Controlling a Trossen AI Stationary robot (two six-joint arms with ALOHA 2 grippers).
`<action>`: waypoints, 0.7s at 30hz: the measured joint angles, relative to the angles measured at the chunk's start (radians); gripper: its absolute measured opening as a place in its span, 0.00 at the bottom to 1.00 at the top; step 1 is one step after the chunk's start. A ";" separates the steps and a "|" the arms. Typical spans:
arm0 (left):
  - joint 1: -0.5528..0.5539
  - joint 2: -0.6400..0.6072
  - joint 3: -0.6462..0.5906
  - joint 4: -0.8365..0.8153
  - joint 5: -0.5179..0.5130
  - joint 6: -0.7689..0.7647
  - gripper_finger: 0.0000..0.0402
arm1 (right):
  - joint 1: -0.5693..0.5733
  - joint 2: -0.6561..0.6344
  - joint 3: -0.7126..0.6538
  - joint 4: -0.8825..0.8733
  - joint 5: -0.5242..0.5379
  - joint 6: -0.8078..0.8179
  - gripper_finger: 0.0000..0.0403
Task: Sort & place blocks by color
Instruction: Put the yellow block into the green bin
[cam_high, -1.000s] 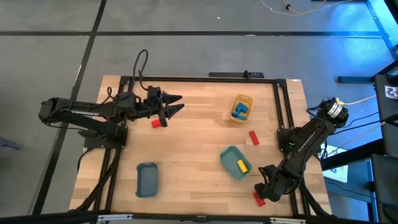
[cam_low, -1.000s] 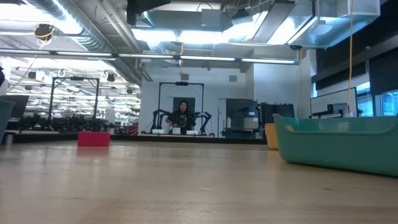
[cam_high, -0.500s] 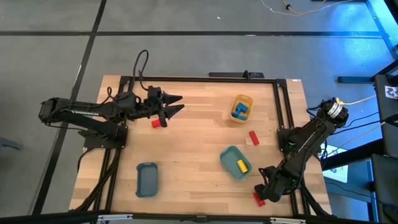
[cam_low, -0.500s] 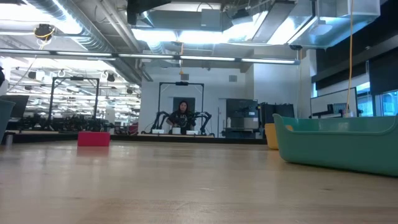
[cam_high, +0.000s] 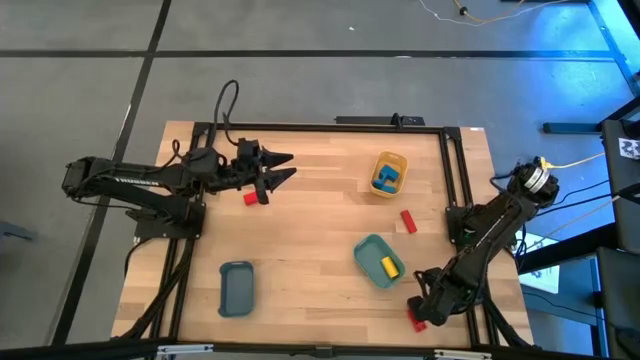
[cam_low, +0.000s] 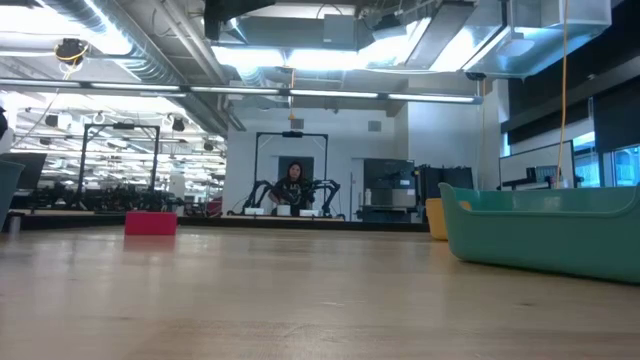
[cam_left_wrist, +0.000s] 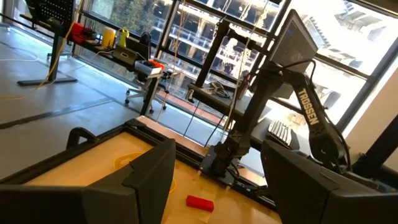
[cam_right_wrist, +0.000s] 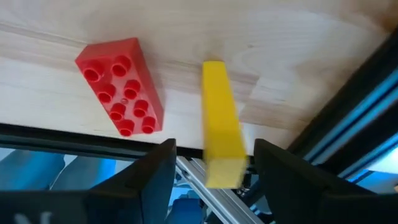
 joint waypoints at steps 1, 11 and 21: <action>0.000 0.000 0.000 0.000 0.000 0.000 0.57 | 0.000 0.010 0.000 0.013 0.000 0.000 0.54; 0.019 0.000 0.000 0.000 0.000 0.000 0.57 | -0.009 0.054 0.000 0.018 0.002 0.006 0.54; 0.028 0.000 0.000 0.000 0.003 0.000 0.57 | -0.009 0.054 0.000 0.010 -0.118 -0.087 0.39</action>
